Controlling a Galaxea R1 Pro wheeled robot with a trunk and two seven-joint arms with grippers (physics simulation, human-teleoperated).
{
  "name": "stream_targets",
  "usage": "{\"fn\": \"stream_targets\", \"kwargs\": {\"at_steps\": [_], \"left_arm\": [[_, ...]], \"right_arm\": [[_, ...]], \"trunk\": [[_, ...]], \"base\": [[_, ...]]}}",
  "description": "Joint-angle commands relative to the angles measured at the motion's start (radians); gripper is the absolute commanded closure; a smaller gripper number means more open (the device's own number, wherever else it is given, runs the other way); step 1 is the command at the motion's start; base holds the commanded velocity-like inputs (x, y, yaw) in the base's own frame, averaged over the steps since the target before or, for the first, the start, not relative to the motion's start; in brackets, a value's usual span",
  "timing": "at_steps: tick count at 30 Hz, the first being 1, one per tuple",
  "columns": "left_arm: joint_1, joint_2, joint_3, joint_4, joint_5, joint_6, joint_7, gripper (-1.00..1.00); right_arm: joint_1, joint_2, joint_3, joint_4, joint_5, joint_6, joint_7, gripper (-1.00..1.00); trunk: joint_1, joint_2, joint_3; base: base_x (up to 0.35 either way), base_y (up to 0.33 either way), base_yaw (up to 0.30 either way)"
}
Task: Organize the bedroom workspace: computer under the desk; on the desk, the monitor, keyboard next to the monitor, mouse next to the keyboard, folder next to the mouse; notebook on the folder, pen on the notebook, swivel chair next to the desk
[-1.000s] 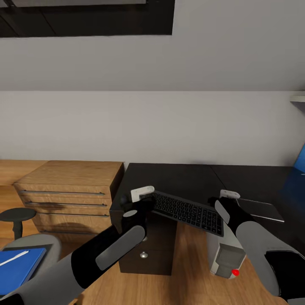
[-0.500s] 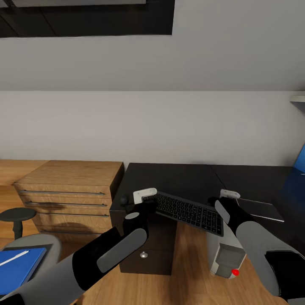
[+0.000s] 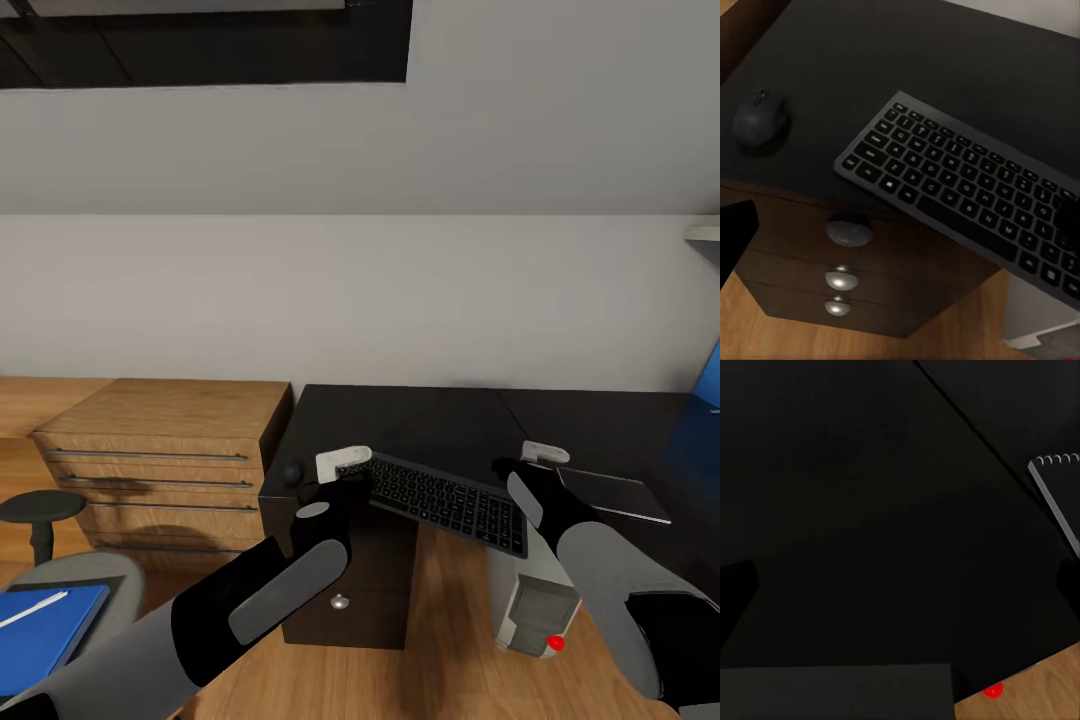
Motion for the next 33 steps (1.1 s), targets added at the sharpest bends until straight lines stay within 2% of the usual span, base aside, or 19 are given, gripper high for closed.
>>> {"fn": "stream_targets", "kwargs": {"at_steps": [1, 7, 23, 33], "left_arm": [[-0.001, 0.000, -0.001, -0.001, 0.001, 0.010, 0.006, -1.00], [-0.001, 0.003, 0.000, -0.001, 0.001, 0.006, 0.010, -1.00], [-0.001, 0.004, 0.001, 0.000, 0.002, 0.004, 0.016, -1.00], [-0.001, 0.004, 0.002, 0.000, -0.002, 0.004, 0.016, -1.00]], "right_arm": [[0.000, -0.001, 0.008, -0.002, -0.006, 0.006, -0.007, -1.00], [0.000, -0.002, 0.008, -0.002, -0.006, 0.006, -0.007, -1.00], [0.000, -0.003, 0.008, 0.000, -0.010, 0.014, -0.006, -1.00], [0.000, -0.003, 0.007, 0.002, -0.010, 0.064, -0.006, -1.00]], "trunk": [[0.000, -0.001, -0.001], [0.000, -0.001, -0.001], [0.000, -0.001, -0.001], [0.000, -0.001, -0.001]], "base": [[0.000, 0.000, 0.000], [0.020, 0.000, 0.000], [0.135, 0.000, 0.000], [0.190, 0.000, 0.000]]}}
